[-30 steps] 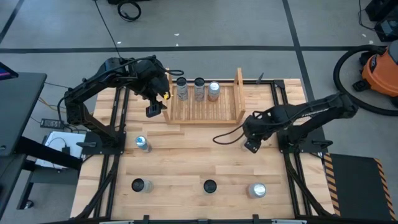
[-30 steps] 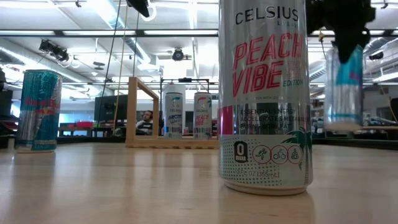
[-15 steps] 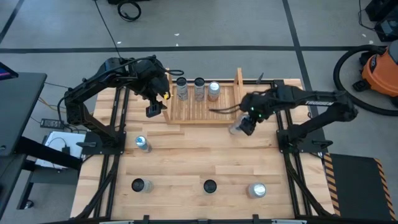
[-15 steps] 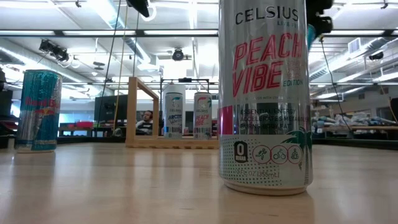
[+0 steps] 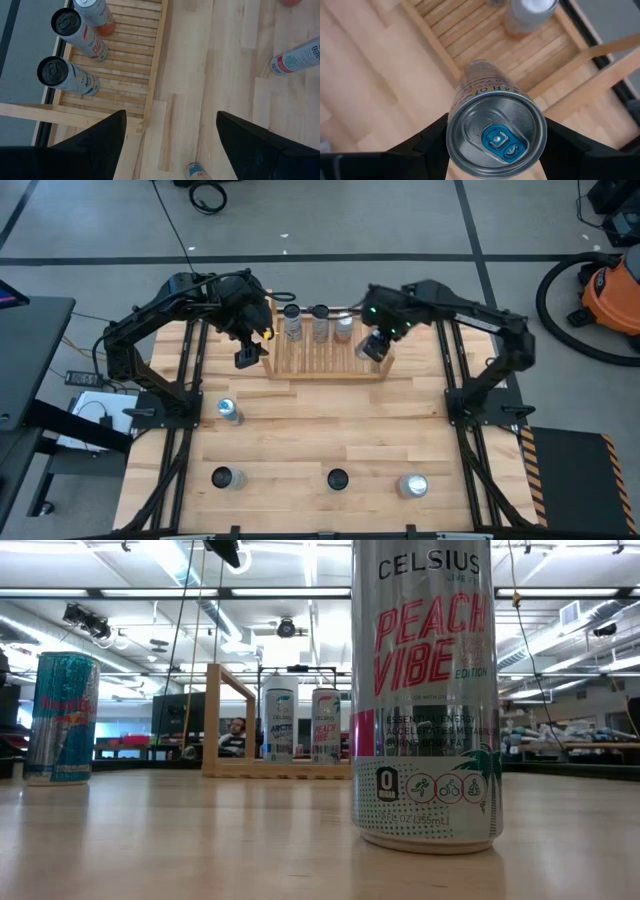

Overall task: Place canned beverage on shelf
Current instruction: Put the right blue soda can into the shelf

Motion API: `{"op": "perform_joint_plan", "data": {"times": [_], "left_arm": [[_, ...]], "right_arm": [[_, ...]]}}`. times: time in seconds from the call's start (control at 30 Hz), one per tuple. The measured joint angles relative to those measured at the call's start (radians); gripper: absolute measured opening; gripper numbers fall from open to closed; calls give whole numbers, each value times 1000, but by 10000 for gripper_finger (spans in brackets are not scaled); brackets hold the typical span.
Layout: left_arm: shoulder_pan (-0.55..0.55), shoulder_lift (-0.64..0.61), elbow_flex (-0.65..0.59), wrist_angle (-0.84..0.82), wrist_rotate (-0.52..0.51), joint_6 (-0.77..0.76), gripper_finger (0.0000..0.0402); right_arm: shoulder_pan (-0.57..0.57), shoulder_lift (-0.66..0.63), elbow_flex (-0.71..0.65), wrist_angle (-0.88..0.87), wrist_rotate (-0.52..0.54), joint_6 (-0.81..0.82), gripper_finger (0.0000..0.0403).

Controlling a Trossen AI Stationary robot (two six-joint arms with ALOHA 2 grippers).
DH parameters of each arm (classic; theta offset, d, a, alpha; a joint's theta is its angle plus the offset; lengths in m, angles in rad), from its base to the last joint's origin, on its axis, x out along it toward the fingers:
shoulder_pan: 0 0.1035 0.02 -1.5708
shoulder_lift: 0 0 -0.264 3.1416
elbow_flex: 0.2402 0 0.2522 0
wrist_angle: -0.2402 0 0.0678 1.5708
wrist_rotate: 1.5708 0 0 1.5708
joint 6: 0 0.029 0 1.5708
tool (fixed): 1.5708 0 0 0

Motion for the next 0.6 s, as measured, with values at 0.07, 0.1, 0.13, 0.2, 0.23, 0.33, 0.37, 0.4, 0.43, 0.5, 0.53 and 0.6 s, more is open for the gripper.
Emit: {"op": "perform_joint_plan", "data": {"times": [0.07,0.1,0.13,0.2,0.23,0.33,0.37,0.4,0.43,0.5,0.53,0.6], "left_arm": [[0,0,0,0,0,0,311],[0,0,0,0,0,0,311],[0,0,0,0,0,0,311],[0,0,0,0,0,0,311],[0,0,0,0,0,0,311],[0,0,0,0,0,0,311],[0,0,0,0,0,0,311],[0,0,0,-1,0,0,311],[0,0,0,-1,0,0,311],[0,0,0,0,0,0,311],[0,0,0,-1,0,0,311],[0,0,0,-1,0,1,311]], "right_arm": [[-31,44,45,-18,-1,-25,247],[-46,64,65,-27,-3,-34,248],[-60,83,83,-31,-3,-43,248],[-86,116,112,-33,-3,-59,248],[-100,131,125,-37,-3,-65,248],[-139,175,151,-38,-3,-78,248],[-151,189,155,-37,-3,-82,248],[-162,203,160,-38,-3,-84,248],[-172,215,163,-38,-3,-85,249],[-191,238,165,-36,-3,-89,249],[-199,248,165,-36,-3,-92,249],[-215,267,165,-36,-3,-100,249]]}}
